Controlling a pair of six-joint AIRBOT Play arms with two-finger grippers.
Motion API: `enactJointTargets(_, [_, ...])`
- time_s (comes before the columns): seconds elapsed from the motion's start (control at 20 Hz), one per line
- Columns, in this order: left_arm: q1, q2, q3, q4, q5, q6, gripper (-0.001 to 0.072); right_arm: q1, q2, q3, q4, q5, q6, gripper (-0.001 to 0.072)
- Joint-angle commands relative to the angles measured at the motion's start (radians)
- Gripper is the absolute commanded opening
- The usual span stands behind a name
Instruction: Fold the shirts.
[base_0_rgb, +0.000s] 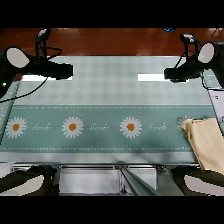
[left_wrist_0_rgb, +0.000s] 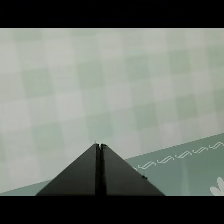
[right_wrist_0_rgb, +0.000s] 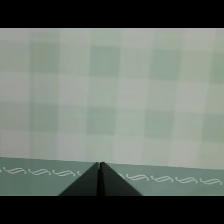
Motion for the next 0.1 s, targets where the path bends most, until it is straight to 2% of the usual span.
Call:
enactJointTargets(0.0, [0.0,0.0,0.0,0.0,-0.001,0.0,0.0015,0.001,-0.001,0.0,0.0,0.0,0.001,0.0027])
enactJointTargets(0.05, [0.0,0.0,0.0,0.0,-0.001,0.0,0.0014,0.001,-0.001,0.0,0.0,0.0,0.001,0.0027])
